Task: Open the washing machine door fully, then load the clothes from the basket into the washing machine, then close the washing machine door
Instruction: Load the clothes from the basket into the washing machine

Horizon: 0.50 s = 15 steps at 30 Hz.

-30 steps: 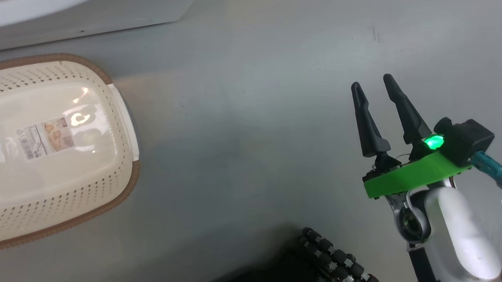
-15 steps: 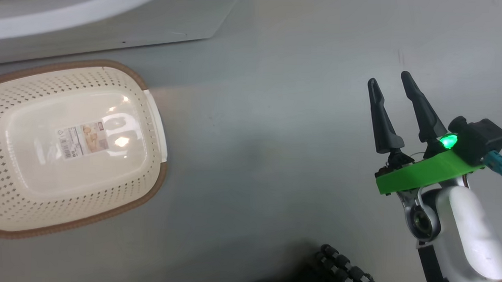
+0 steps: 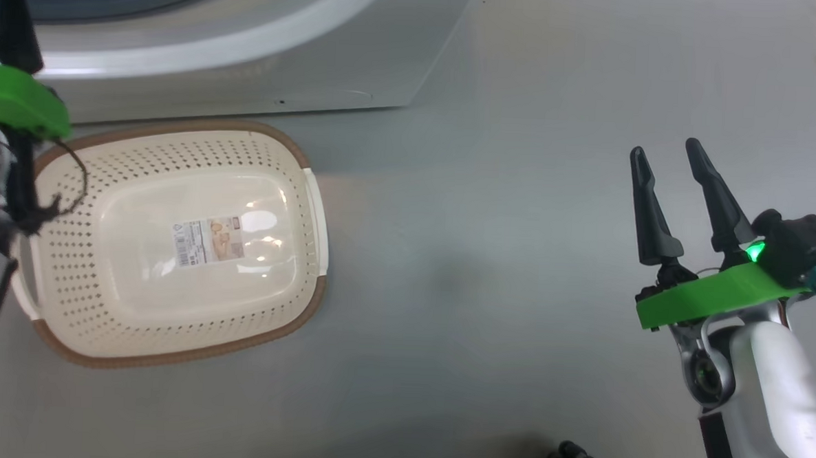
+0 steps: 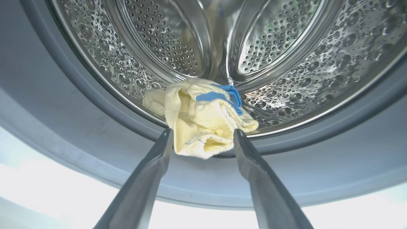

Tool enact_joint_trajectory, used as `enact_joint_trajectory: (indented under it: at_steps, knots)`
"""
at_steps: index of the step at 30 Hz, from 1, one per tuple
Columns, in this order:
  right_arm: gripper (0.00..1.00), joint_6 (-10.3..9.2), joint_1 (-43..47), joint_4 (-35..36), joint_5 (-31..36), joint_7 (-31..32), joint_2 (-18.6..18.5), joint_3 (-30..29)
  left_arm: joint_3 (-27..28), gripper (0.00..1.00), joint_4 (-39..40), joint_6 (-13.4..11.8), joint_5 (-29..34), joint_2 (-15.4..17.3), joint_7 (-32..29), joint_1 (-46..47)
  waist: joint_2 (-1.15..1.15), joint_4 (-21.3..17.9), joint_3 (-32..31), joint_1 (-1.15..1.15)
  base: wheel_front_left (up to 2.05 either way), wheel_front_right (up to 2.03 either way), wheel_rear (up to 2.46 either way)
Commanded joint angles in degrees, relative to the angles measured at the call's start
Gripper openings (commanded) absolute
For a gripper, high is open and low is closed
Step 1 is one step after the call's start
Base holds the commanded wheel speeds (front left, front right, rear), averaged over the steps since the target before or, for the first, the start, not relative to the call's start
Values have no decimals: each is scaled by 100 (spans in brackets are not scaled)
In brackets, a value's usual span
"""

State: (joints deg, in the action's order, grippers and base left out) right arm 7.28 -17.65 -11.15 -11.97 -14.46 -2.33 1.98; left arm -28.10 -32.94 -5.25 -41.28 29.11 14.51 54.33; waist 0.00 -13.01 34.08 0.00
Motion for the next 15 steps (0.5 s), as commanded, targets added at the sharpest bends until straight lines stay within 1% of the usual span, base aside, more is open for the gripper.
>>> enact_joint_trajectory:
  at_steps: [1, 4, 8, 15]
  knots:
    - [100, 21, 122, 150, 42, -53, -54, 44, 240, 100, 270, -76, 76, 236, 46, -45, 0, 160, -141, 0, 0, 0, 0]
    - [100, 21, 197, 129, 138, -53, -54, -58, 300, 100, 994, -383, 260, 158, 47, -721, 0, 324, -296, 0, 0, 0, 0]
    - [100, 21, 262, 94, 277, -51, -54, -95, 325, 100, 1718, -686, 452, 86, 48, -1468, 0, 470, -498, 0, 0, 0, 0]
    - [100, 21, 381, 46, 436, 35, -54, -111, 324, 100, 2411, -1080, 618, -41, 48, -2496, 0, 654, -903, 0, 0, 0, 0]
